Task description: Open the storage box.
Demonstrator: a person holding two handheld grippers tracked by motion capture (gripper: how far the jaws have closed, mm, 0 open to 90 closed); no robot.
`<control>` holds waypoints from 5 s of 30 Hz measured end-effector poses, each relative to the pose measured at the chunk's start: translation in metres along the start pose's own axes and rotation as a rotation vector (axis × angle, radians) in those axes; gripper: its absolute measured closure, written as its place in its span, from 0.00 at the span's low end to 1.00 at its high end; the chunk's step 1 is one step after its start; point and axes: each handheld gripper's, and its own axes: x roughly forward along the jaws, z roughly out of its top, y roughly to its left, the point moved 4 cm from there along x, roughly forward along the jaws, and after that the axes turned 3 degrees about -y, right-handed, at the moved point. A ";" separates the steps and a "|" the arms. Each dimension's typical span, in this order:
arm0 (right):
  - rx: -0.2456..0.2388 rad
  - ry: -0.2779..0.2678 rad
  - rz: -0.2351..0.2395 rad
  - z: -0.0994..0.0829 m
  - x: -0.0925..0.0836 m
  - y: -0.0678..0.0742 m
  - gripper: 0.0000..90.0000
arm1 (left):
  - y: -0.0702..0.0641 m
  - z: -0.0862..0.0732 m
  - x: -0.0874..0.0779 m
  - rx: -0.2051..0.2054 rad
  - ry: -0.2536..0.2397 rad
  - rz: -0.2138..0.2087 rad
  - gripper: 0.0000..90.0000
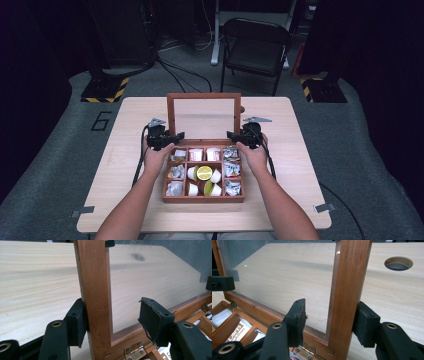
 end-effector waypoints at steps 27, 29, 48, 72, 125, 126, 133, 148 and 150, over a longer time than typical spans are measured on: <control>0.098 0.029 0.020 -0.002 0.008 -0.008 0.53 | 0.007 -0.004 0.008 -0.082 0.007 -0.018 0.45; 0.101 0.031 0.020 -0.002 0.008 -0.008 0.53 | 0.007 -0.004 0.008 -0.085 0.010 -0.020 0.45; 0.139 0.048 0.039 -0.004 0.011 -0.014 0.53 | 0.011 -0.005 0.012 -0.121 0.021 -0.031 0.45; 0.189 0.089 0.040 -0.005 0.016 -0.018 0.53 | 0.013 -0.009 0.017 -0.177 0.036 -0.032 0.43; 0.263 0.171 0.013 -0.015 0.024 -0.024 0.45 | 0.019 -0.015 0.027 -0.217 0.156 -0.002 0.33; 0.264 0.172 0.013 -0.015 0.024 -0.024 0.45 | 0.019 -0.015 0.027 -0.221 0.157 -0.001 0.33; 0.281 0.181 0.013 -0.016 0.024 -0.024 0.45 | 0.020 -0.015 0.027 -0.230 0.157 -0.002 0.33; 0.305 0.189 0.022 -0.018 0.026 -0.026 0.45 | 0.021 -0.017 0.028 -0.262 0.169 -0.009 0.33; 0.313 0.193 0.021 -0.018 0.025 -0.026 0.44 | 0.022 -0.017 0.027 -0.259 0.169 -0.012 0.33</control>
